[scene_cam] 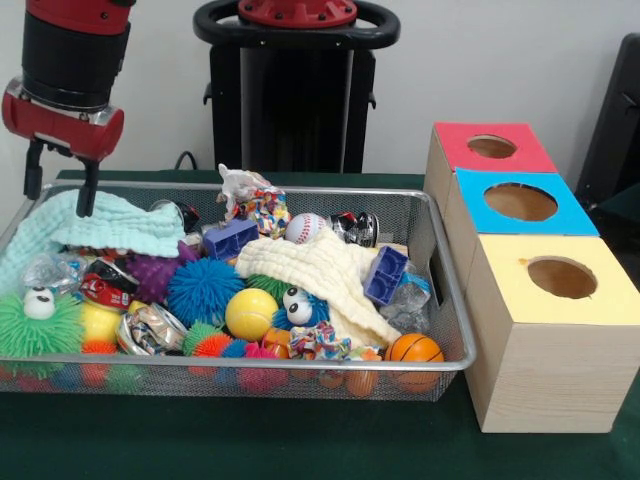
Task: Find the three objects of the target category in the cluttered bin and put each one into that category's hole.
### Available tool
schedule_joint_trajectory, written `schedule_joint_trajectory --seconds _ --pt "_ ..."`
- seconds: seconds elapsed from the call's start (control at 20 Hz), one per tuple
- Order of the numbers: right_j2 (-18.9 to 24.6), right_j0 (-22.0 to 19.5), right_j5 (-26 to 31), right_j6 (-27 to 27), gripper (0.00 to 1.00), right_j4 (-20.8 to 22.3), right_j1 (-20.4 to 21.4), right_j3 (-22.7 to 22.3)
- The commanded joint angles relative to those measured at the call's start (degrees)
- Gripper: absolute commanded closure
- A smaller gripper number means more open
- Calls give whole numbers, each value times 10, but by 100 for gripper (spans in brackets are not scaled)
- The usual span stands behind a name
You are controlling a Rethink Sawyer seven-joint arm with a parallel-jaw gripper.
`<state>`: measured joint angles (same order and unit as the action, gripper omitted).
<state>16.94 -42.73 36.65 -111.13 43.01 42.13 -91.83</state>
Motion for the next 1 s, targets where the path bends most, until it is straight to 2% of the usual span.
schedule_joint_trajectory --seconds 0.05,0.15,0.4,0.7,1.0 --pt "-50 16 -51 -78 0 23 -45 -19" --pt "-70 22 -67 -111 0 15 -57 -15" --pt "-93 19 -112 -114 0 6 -86 -20" --pt "-117 29 -120 -118 0 -24 -118 -5" --pt "-147 54 -114 -118 0 -34 -144 24"
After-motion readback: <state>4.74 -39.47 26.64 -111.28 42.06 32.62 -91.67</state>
